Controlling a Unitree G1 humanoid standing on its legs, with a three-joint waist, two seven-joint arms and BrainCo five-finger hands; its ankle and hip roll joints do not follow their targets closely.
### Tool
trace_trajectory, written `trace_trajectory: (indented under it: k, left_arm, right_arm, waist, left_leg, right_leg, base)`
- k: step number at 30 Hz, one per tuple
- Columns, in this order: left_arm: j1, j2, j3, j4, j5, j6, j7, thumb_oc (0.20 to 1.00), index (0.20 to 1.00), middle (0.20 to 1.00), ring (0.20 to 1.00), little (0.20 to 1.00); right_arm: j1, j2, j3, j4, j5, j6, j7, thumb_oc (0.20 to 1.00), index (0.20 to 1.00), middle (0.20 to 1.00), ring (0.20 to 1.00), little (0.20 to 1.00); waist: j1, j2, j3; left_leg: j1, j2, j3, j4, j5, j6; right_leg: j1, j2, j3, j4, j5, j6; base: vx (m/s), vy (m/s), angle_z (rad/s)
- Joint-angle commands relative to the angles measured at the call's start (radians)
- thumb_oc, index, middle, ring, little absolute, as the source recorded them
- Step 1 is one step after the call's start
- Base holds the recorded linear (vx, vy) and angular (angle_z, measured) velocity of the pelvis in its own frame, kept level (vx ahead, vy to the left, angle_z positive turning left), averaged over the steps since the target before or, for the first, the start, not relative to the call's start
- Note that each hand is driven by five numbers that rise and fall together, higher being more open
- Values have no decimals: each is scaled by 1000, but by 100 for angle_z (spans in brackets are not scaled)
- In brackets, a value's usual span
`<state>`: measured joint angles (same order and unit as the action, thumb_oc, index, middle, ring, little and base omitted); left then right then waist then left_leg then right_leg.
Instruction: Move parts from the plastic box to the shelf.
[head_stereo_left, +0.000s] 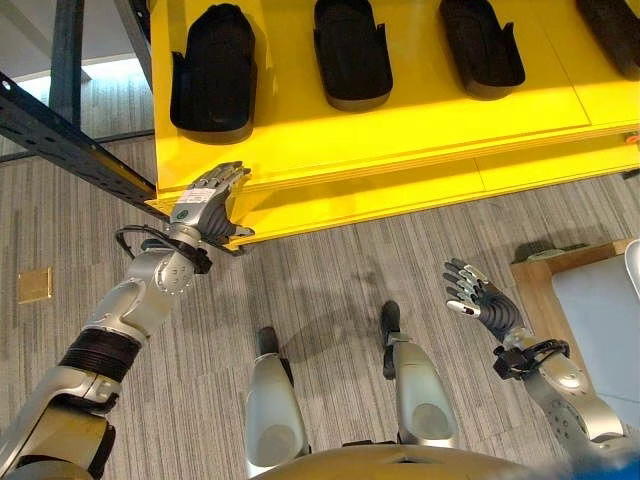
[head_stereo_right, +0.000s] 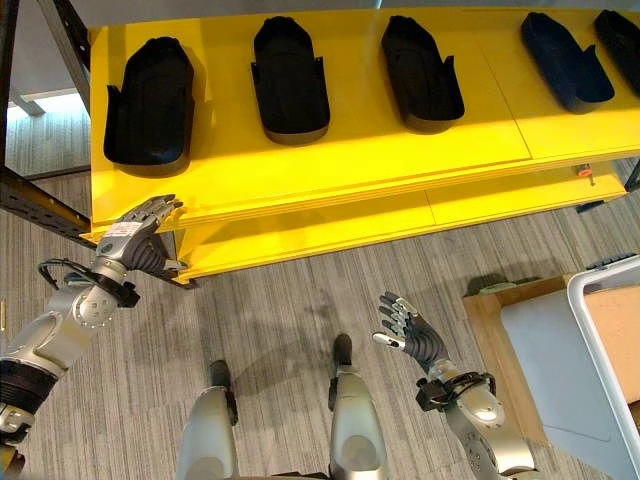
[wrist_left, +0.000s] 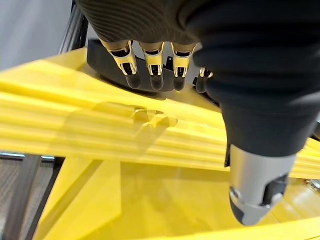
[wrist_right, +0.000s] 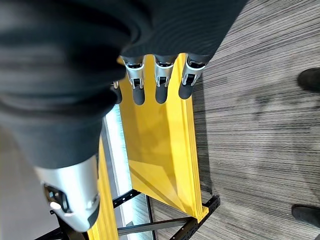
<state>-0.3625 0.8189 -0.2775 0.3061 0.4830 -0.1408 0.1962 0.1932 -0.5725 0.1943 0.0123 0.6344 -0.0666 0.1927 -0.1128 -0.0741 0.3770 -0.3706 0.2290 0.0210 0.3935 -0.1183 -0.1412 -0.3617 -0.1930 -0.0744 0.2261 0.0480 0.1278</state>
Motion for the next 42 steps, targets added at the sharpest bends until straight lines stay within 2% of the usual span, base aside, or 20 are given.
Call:
trace_trajectory:
  k: [1,15,31,38,39,40,41,42]
  left_arm:
    - [-56,-11,0,57,3,7,29,1000,1000,1000,1000,1000]
    - [-180,-58,-31,255,-40,58,70,1000,1000,1000,1000,1000]
    - [-446,-51,-167,555,-92,101,72,1000,1000,1000,1000,1000]
    - [-518,-50,-207,565,-110,98,73,1000,1000,1000,1000,1000]
    - [-517,-50,-208,566,-111,98,73,1000,1000,1000,1000,1000]
    - [-534,-53,-215,562,-111,96,76,1000,1000,1000,1000,1000]
    - [-533,-53,-215,563,-111,96,76,1000,1000,1000,1000,1000]
    - [-542,-53,-219,560,-111,96,77,1000,1000,1000,1000,1000]
  right_arm:
    - [18,-58,-34,-85,-8,-42,3,1000,1000,1000,1000,1000]
    - [22,-85,-21,-95,-6,-40,8,1000,1000,1000,1000,1000]
    - [38,-125,-14,-112,21,-31,28,1000,1000,1000,1000,1000]
    - [47,-131,-13,-112,23,-32,34,1000,1000,1000,1000,1000]
    - [47,-131,-12,-111,23,-31,35,1000,1000,1000,1000,1000]
    - [50,-131,-13,-111,22,-33,36,1000,1000,1000,1000,1000]
    - [51,-131,-12,-111,22,-32,36,1000,1000,1000,1000,1000]
    - [52,-131,-10,-112,20,-32,37,1000,1000,1000,1000,1000]
  waist:
    - [-4,-16,-58]
    - [-16,-29,-37]
    - [-43,-39,-35]
    - [-47,-45,-36]
    - [-46,-42,-38]
    - [-48,-45,-36]
    - [-47,-43,-39]
    - [-48,-42,-40]
  left_leg:
    - [-86,32,-26,-17,84,0]
    - [-137,29,-25,26,76,2]
    - [-183,26,-25,65,68,6]
    - [-202,25,-26,83,61,8]
    - [-190,29,-28,89,32,1]
    - [-206,25,-25,85,59,8]
    - [-194,29,-28,91,30,2]
    - [-196,29,-28,93,29,2]
  right_leg:
    - [24,-42,16,77,-69,29]
    - [-31,-43,33,113,-69,27]
    - [-86,-45,48,150,-73,30]
    - [-102,-44,53,164,-78,29]
    - [-92,-41,54,171,-102,33]
    - [-108,-44,54,168,-78,29]
    - [-98,-42,55,175,-102,33]
    - [-100,-41,55,176,-102,33]
  base:
    - [-22,19,-6]
    - [-3,13,-2]
    - [5,5,-1]
    - [15,3,0]
    - [11,23,-5]
    - [88,8,-7]
    - [0,0,0]
    - [98,2,2]
